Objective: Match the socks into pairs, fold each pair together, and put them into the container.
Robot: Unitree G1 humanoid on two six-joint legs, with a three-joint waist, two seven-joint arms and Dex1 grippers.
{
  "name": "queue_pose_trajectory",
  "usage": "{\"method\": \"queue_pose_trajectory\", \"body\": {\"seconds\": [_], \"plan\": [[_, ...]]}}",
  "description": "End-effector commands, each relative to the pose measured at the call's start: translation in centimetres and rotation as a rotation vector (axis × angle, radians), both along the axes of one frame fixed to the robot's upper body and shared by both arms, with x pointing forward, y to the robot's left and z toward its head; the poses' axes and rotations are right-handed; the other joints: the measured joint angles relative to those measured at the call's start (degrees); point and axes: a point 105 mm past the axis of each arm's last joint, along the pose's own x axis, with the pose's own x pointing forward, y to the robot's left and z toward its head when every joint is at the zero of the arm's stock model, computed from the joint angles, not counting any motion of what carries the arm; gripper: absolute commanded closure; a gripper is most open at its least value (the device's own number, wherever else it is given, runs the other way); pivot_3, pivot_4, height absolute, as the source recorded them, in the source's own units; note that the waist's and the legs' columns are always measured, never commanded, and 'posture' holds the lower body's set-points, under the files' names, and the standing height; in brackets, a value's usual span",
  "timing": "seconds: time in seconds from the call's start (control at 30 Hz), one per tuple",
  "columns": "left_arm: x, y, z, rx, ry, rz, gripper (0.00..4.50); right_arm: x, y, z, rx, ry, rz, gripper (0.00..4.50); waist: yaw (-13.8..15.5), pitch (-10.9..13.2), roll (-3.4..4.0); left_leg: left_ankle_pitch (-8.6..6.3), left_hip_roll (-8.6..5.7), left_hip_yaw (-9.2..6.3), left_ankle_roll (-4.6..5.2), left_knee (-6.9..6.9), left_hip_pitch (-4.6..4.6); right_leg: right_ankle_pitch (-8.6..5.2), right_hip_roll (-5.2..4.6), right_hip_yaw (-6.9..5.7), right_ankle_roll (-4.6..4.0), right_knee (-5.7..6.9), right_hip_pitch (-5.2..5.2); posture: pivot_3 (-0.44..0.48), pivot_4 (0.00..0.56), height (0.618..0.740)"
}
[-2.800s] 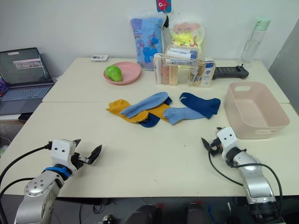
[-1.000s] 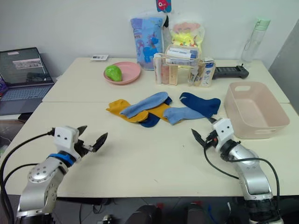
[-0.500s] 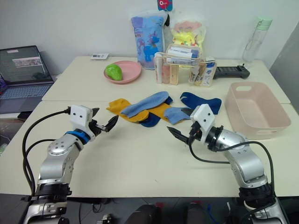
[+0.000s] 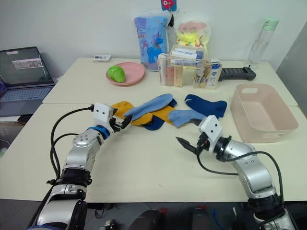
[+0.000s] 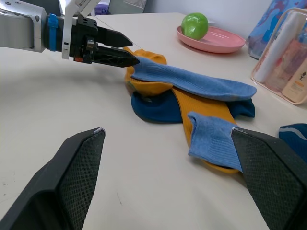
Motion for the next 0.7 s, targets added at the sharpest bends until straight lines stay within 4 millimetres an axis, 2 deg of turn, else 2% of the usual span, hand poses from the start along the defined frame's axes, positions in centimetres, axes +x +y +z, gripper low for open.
{"method": "queue_pose_trajectory", "body": {"seconds": [0.03,0.27,0.53,0.7], "plan": [[0.6,0.2,1.3,0.013,-0.054,0.008,2.11,-0.2,0.2,1.2,0.012,-0.061,0.008,0.00,-0.08,0.00,0.00,0.00,0.00,0.00,0.00,0.00,0.00,0.00,0.01,0.00,0.00,0.01,-0.01,0.000,0.150,0.740],[1.1,-0.4,1.1,0.015,-0.033,-0.021,4.43,-0.2,0.1,1.1,0.010,-0.068,-0.002,0.00,-0.03,0.00,0.00,0.00,0.00,0.00,0.00,0.01,0.00,0.00,0.00,0.00,0.00,0.00,-0.01,0.000,0.150,0.740],[1.0,-0.3,1.8,-0.030,-0.052,-0.025,4.47,0.0,0.2,1.6,0.015,-0.077,-0.012,0.00,-0.04,0.00,-0.01,0.00,0.00,-0.01,0.00,0.01,0.00,0.00,0.00,0.00,0.00,0.01,-0.01,0.000,0.150,0.740],[-0.3,-1.5,3.0,-0.076,-0.045,-0.143,4.47,-0.1,0.4,1.9,0.025,-0.078,-0.007,0.00,-0.08,0.00,-0.01,0.00,0.00,-0.01,0.00,0.02,-0.02,0.00,0.00,0.00,0.00,0.01,-0.01,0.000,0.150,0.740]]}}
